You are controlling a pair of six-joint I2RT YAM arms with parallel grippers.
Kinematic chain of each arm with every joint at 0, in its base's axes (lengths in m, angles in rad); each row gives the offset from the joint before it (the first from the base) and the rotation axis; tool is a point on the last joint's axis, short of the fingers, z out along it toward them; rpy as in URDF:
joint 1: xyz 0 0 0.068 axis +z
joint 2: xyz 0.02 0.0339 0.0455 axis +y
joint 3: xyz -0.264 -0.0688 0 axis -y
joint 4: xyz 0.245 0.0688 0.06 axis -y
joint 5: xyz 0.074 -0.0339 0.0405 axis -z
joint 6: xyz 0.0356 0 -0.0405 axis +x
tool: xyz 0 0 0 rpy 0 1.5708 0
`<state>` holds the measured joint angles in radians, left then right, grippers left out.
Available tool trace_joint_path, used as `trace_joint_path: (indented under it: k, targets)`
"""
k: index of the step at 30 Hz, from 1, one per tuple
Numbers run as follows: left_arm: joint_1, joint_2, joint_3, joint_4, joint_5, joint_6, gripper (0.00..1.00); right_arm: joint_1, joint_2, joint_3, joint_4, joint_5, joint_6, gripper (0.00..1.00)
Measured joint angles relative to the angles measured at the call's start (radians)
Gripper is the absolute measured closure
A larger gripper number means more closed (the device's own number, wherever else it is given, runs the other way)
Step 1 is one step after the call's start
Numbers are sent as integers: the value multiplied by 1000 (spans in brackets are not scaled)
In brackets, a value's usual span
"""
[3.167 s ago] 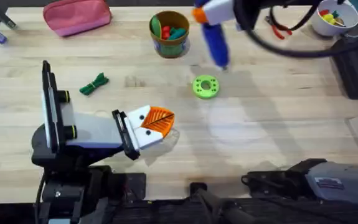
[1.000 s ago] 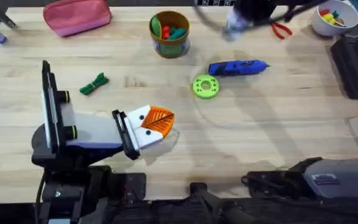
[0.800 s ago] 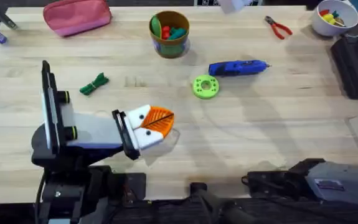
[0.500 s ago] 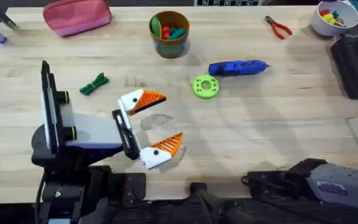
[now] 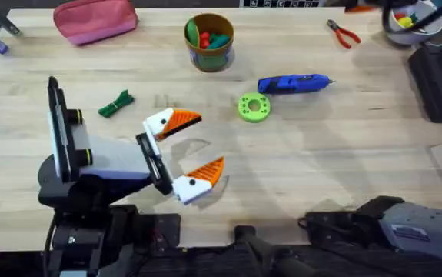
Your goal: Pick up the gripper from the table and insert it into the empty holder that is missing its gripper. Then pick up a screw, insert it into the mounting hole, and use the screwdriver to tighten it. Finally, clean up the table by picking up the vegetable and placing it into the bucket.
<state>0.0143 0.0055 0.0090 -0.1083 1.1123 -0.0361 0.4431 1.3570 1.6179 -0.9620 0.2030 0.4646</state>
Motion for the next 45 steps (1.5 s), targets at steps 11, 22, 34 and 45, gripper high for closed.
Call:
trace_joint_path:
  k: [11,22,34,45]
  targets:
    - [0,0,57,-85,-97,-37,15,0,-224,-321,-25,-18,37,11]
    - [0,54,229,-159,-301,10,15,0,-489,-460,-38,-18,38,10]
    - [0,495,690,-495,-559,205,16,0,-506,-463,-43,-17,37,10]
    - [0,821,1160,-1043,-875,343,15,0,-504,-464,-41,-17,37,10]
